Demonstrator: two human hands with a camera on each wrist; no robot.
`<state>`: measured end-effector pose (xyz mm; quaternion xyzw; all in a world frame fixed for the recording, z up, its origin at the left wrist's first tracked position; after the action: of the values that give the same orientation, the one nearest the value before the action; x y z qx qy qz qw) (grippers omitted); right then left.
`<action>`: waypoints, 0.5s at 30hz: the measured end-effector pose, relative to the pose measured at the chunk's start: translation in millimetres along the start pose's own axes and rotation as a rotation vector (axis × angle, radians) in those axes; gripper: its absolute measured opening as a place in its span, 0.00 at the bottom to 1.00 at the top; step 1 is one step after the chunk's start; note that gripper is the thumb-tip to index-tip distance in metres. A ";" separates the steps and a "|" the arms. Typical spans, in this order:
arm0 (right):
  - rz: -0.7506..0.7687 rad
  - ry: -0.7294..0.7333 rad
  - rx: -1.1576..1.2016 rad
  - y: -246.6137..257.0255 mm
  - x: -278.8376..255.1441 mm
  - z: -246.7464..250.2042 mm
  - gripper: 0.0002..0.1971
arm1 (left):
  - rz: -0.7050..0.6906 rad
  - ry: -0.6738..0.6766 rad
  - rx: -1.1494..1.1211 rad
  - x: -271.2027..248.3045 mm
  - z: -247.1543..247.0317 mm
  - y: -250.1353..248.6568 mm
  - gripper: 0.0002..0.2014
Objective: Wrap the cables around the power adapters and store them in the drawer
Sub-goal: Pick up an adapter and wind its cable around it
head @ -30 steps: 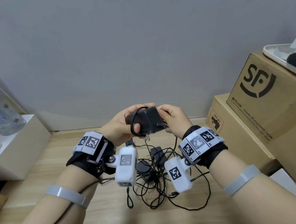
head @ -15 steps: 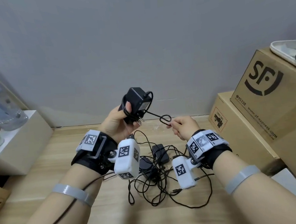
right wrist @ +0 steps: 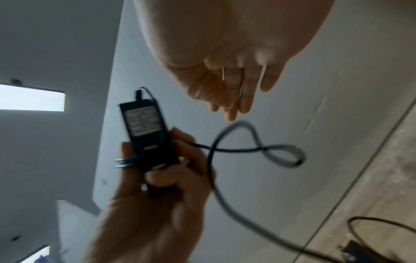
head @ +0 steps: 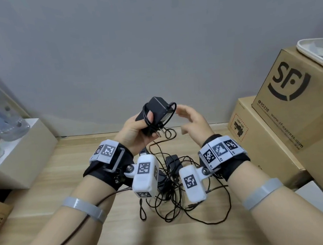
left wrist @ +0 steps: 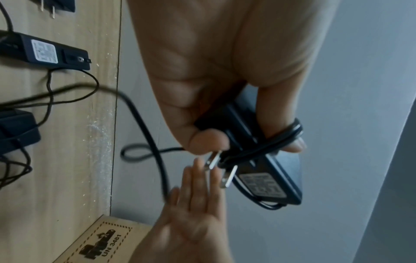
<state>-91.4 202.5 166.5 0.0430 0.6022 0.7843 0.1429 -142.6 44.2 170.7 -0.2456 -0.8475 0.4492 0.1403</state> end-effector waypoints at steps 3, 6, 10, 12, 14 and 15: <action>0.025 0.253 0.115 16.6 -1.5 -17.3 0.28 | 0.006 0.034 0.002 1.3 -2.2 -0.3 0.40; 0.040 0.267 0.030 12.6 -0.7 -29.4 0.13 | -0.005 0.063 -0.004 0.1 -4.6 0.2 0.38; -0.037 0.293 -0.146 -1.6 -6.3 -31.9 0.12 | -0.068 -0.002 0.003 0.5 -1.5 -3.0 0.33; -0.047 0.330 -0.276 -6.0 -11.1 -31.2 0.12 | -0.102 -0.095 0.023 2.9 3.8 -6.0 0.24; -0.043 0.362 -0.328 -5.8 -16.0 -32.9 0.12 | -0.126 -0.157 0.077 3.2 5.4 -8.5 0.09; -0.040 0.368 -0.348 -4.3 -17.7 -34.3 0.13 | -0.127 -0.180 0.113 3.4 6.1 -7.8 0.06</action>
<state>-82.0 166.7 154.9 -0.1376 0.4747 0.8678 0.0516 -150.5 38.1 173.9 -0.1416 -0.8439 0.5066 0.1055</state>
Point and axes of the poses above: each hand's wrist, its own x-axis towards the middle knuckle, its own z-axis out of the back of the hand, y = z × x, the point moved 1 cm from there along x, towards the middle knuckle, and after that the axes turned 9 degrees about -z, right-handed, at the moved point
